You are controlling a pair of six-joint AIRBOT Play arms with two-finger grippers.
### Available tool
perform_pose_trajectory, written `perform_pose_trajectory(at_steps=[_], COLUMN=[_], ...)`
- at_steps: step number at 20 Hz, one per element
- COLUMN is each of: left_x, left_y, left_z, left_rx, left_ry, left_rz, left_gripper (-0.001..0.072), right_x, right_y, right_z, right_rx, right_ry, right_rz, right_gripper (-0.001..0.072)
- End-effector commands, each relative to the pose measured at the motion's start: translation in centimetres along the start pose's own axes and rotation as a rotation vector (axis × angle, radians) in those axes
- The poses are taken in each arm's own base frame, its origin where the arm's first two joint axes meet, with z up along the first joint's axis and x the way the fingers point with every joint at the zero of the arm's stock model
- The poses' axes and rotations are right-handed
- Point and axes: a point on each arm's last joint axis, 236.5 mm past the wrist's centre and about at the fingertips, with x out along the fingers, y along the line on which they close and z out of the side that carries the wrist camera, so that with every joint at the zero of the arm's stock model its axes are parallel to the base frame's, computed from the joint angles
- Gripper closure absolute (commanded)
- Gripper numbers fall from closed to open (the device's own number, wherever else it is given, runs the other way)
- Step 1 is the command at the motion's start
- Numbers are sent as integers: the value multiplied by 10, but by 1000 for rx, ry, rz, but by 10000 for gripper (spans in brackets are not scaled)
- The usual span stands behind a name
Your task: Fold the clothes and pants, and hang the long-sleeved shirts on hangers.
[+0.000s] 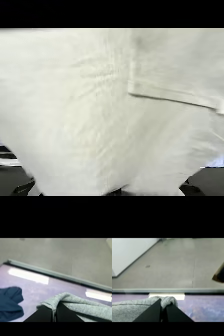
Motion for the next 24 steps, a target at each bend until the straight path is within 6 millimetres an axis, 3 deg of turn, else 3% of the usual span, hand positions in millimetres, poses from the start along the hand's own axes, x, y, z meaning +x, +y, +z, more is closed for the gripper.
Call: perform_pose_trajectory(at_steps=[1, 3, 6, 8, 11, 13, 16, 19, 24], left_x=[118, 187, 268, 310, 344, 346, 334, 306, 261], left_y=[49, 70, 87, 99, 114, 117, 114, 108, 96], left_z=[-97, -162, -253, -301, -341, -357, -368, -387, -421], left_rx=[-13, -19, 6, -9, -20, -44, -49, -122, -177], left_ry=[299, 425, 570, 608, 619, 652, 721, 863, 1102], left_rz=[37, 42, 37, 53, 76, 86, 77, 91, 99], left_gripper=[695, 695, 695, 695, 694, 694, 695, 695, 694], right_x=[112, 169, 239, 277, 312, 318, 310, 293, 267], right_y=[-65, -103, -143, -154, -159, -166, -183, -197, -198], right_z=[-120, -198, -301, -350, -400, -407, -407, -416, -437], right_rx=[193, 295, 390, 374, 318, 265, 250, 246, 247], right_ry=[353, 516, 655, 675, 675, 664, 687, 757, 894], right_rz=[-36, -64, -104, -111, -120, -148, -227, -311, -350], right_gripper=[678, 678, 678, 678, 678, 678, 678, 678, 678])
